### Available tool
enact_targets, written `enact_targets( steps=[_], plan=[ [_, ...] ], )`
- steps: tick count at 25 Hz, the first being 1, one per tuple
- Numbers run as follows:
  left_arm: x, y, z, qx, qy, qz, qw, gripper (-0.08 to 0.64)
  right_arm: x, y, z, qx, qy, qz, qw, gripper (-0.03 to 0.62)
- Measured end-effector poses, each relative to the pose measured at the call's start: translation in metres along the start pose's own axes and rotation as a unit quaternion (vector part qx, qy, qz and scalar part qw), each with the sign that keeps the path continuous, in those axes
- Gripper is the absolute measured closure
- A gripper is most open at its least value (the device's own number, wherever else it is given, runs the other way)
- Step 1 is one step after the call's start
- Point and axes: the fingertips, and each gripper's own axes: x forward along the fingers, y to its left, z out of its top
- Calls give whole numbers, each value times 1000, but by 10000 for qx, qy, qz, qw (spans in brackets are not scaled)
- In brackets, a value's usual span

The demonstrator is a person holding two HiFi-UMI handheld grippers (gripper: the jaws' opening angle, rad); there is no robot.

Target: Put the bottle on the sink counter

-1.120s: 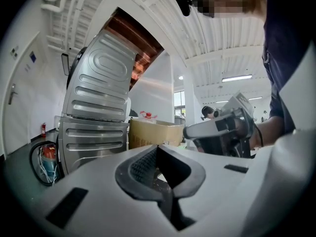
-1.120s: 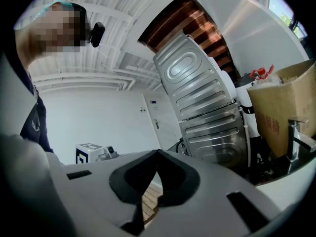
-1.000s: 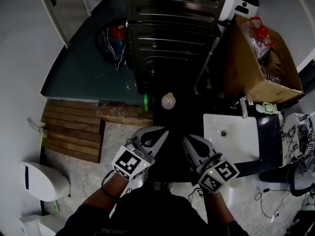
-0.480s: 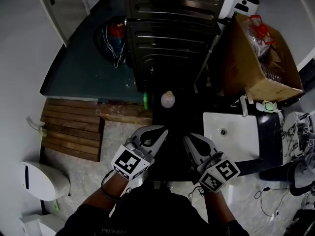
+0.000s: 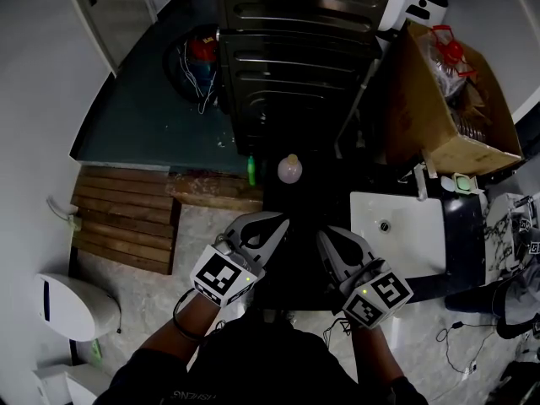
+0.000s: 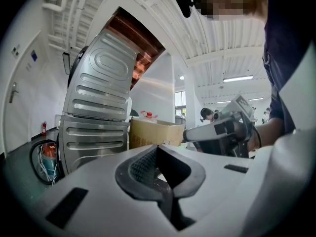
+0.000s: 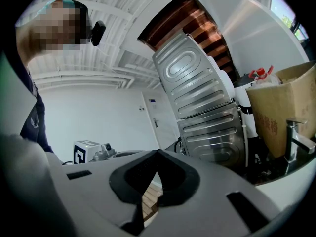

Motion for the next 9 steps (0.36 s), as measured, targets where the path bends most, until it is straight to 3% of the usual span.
enact_targets(
  steps=[9],
  plan=[
    [4,0,-2,-21,32,-32,10000,554,1,-2,1,-4,39,35,10000,568]
  ],
)
